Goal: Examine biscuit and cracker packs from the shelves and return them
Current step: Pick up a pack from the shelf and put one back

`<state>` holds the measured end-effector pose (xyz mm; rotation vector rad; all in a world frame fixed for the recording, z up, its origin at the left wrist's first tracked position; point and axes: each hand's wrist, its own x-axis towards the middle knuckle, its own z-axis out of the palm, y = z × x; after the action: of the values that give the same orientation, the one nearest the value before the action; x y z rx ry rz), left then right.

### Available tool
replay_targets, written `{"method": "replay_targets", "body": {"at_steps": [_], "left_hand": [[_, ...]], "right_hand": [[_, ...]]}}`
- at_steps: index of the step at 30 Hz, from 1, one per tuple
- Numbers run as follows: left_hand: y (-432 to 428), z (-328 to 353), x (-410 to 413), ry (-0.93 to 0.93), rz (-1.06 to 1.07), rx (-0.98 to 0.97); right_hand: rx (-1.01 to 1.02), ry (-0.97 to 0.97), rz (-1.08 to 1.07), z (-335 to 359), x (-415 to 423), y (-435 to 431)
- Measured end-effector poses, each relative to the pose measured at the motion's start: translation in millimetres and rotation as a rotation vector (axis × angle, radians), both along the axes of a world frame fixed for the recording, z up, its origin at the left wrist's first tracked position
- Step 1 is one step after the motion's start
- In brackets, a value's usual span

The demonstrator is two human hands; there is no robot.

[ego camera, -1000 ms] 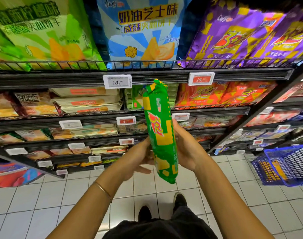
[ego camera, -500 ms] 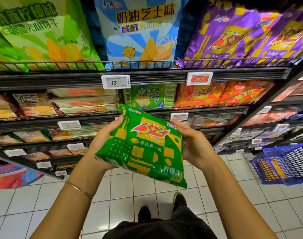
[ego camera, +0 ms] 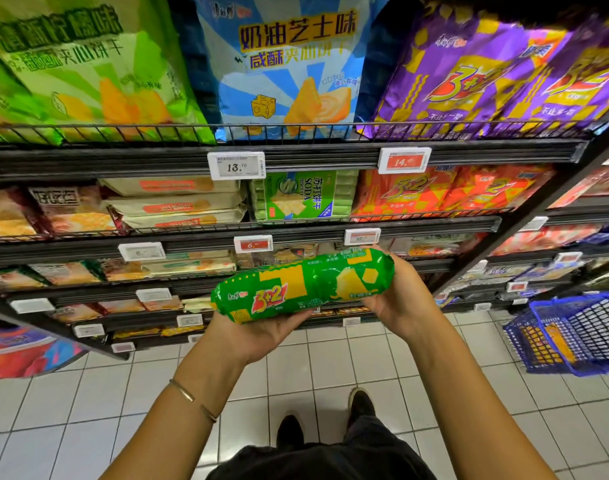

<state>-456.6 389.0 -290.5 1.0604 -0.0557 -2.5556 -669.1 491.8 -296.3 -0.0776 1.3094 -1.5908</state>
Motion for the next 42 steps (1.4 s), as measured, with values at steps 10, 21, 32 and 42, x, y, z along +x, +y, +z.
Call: {"method": "replay_targets", "body": {"at_steps": [10,21,32,42], "left_hand": [[-6.9,4.6,6.5,-0.015,-0.463,-0.410],[-11.8,-0.9,10.9,-0.267,-0.124,-0.809],[-15.4,9.1,15.8,-0.222,-0.202,-1.205],[-25.4,5.5,11.9,-0.216,-0.150,-0.821]], "right_hand": [[-0.165,0.031,-0.061,16.5,-17.2,7.5],[-0.195,0.117,0.225,7.6,-7.9,18.7],[-0.222,0.283,0.278,1.4,-9.2,11.7],[-0.292,0.439,0.405,44.3,-5.9,10.0]]}}
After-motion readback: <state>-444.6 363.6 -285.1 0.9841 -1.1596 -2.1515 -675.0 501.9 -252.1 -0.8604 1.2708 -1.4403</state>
